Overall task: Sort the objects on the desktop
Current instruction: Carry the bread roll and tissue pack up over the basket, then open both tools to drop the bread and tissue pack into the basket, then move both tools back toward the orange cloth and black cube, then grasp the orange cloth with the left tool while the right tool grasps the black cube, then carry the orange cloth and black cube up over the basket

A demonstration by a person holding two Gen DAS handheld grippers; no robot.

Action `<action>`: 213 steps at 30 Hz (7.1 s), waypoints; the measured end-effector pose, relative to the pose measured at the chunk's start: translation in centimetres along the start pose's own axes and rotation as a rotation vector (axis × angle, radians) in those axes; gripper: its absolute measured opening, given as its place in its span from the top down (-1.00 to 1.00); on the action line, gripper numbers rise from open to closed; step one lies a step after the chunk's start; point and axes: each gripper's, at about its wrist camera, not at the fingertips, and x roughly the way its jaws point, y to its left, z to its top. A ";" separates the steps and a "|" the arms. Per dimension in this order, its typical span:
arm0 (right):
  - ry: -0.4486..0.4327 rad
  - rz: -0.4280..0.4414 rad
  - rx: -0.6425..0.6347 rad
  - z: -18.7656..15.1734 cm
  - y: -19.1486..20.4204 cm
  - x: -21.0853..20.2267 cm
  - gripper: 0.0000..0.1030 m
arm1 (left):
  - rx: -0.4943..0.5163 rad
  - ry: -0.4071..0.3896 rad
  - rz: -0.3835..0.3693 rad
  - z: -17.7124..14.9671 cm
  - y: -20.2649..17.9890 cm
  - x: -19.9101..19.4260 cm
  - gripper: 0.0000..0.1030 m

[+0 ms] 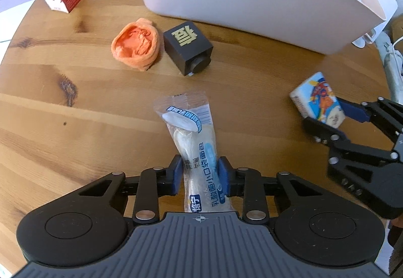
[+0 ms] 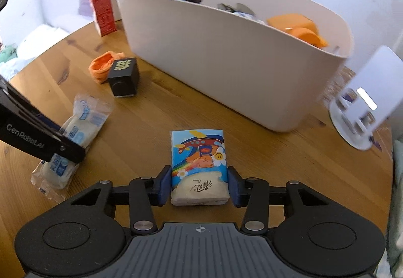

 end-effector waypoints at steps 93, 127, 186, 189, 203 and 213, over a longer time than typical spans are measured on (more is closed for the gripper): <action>-0.389 -0.151 0.260 12.9 -4.6 -6.9 -0.30 | 0.072 -0.487 -0.108 18.9 1.3 -12.3 -0.45; -0.128 0.044 0.318 7.3 1.4 -0.9 -1.00 | 0.174 -0.244 0.005 9.7 8.0 -6.4 -0.50; -0.030 0.040 -0.023 9.9 8.8 8.2 0.31 | 0.329 -0.131 0.010 10.9 7.2 0.0 0.44; -0.018 0.054 -0.026 9.7 9.0 7.8 0.45 | 0.323 -0.104 0.015 10.6 7.3 -0.2 0.58; -0.002 0.063 -0.001 5.5 8.2 3.6 0.44 | 0.303 -0.121 0.061 7.2 6.4 -2.9 0.71; -0.061 0.043 0.040 4.1 6.7 -1.2 0.44 | 0.276 -0.181 0.037 5.1 5.2 -6.4 0.71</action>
